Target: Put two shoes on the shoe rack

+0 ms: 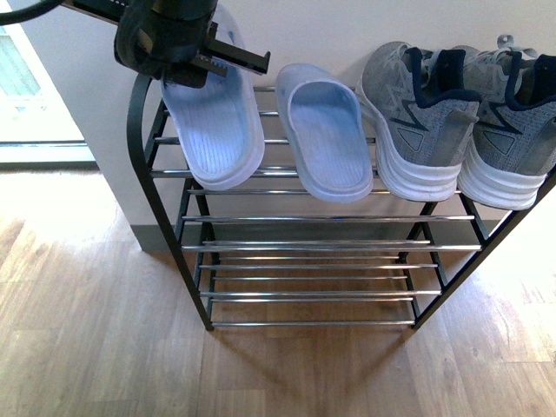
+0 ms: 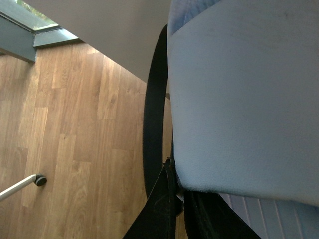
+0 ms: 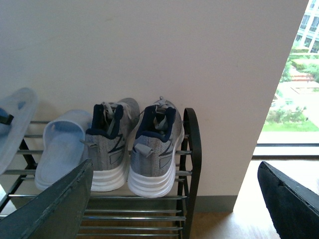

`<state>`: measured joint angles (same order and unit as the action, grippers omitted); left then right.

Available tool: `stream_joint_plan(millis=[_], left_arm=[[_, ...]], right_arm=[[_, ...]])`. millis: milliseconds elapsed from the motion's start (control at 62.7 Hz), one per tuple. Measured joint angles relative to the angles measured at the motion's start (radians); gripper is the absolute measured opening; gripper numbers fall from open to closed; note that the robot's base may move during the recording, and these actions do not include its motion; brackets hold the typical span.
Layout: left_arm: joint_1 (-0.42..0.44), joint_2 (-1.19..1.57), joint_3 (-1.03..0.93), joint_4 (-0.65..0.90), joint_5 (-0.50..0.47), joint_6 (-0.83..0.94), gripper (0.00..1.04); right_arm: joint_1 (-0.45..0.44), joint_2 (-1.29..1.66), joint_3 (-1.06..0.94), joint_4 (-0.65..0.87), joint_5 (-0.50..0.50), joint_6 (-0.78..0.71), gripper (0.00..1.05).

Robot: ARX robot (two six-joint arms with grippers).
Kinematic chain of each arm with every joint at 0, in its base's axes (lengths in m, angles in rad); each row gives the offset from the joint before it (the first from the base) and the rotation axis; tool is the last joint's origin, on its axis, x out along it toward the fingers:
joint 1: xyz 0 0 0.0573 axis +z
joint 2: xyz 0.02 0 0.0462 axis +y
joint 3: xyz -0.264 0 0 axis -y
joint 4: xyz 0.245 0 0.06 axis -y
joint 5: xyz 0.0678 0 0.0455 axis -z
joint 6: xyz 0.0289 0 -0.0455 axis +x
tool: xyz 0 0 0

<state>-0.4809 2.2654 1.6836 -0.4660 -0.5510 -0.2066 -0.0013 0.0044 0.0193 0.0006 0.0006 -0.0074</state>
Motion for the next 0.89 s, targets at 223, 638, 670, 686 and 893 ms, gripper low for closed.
stream_joint_plan(millis=[223, 638, 670, 686, 893], left_arm=[[0.010, 0.080, 0.071, -0.019, -0.005, 0.043, 0.14], [-0.011, -0.027, 0.035, 0.001, 0.084, 0.015, 0.83], [-0.016, -0.057, 0.019, 0.001, 0.091, 0.003, 0.89], [-0.020, -0.079, 0.006, 0.002, 0.086, -0.003, 0.92], [-0.025, -0.346, -0.248, 0.177, -0.056, -0.006, 0.92]], right_arm=[[0.000, 0.000, 0.000, 0.000, 0.000, 0.000, 0.96], [0.000, 0.000, 0.000, 0.000, 0.000, 0.000, 0.96], [0.000, 0.000, 0.000, 0.000, 0.000, 0.000, 0.96], [0.000, 0.000, 0.000, 0.000, 0.000, 0.000, 0.96], [0.000, 0.000, 0.000, 0.000, 0.000, 0.000, 0.96]])
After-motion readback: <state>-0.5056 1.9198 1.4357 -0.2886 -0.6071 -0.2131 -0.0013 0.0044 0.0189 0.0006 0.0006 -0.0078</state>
